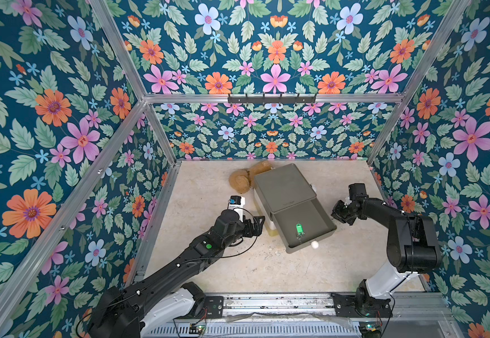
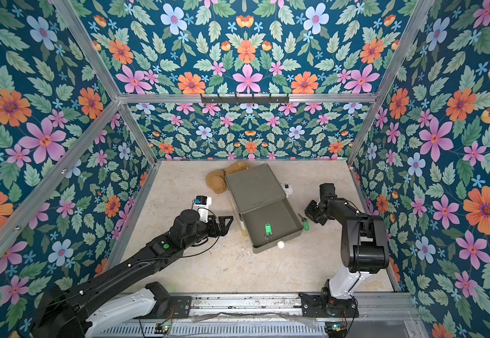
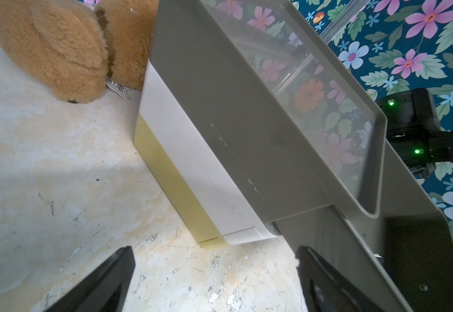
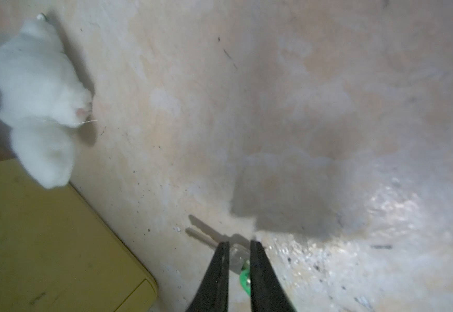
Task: Take the keys out of the drawer
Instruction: Place the key at the center of the board.
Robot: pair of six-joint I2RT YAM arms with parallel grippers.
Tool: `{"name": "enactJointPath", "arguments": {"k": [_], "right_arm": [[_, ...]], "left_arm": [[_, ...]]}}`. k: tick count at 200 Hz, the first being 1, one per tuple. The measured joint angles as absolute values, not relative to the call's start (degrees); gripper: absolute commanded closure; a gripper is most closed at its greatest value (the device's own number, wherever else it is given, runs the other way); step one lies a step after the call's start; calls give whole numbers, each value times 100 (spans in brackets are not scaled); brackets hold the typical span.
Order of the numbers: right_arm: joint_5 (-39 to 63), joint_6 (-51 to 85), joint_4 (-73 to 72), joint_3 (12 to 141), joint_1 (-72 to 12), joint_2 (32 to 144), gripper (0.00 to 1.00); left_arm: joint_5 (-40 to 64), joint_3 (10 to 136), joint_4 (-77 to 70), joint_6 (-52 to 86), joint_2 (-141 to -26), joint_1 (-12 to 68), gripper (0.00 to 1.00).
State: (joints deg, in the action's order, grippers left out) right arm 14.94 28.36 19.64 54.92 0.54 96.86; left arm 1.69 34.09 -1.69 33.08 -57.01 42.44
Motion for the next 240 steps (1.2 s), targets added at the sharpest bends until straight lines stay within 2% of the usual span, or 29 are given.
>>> {"name": "enactJointPath", "arguments": {"k": [38,92,154,193,210,224,240], "right_arm": [[1450,2834,2156,5564,54,9445,62],[1382,2838,2633,5948,-49,8121,60],[1041,2733,3981,7135,-1538,6855,55],[1000,2917,4930,7496,-2906,6709,61],[1046,3035,5315,7557,-3483,6834,70],[1031,3133,5533,7555,-3717,6928,76],[1002,3179,5675,7487,-3813,7019,76]], "left_arm": [[148,3389,-169,3291,-5616,4244,1],[148,3433,-211,3291,-5548,4244,0],[373,3583,-388,3422,-5332,4244,1],[609,3682,-309,3422,-5284,4244,1],[626,3682,-255,3424,-5251,4244,1],[661,3712,-246,3441,-5251,4241,1],[740,3776,-231,3441,-5284,4244,1]]}}
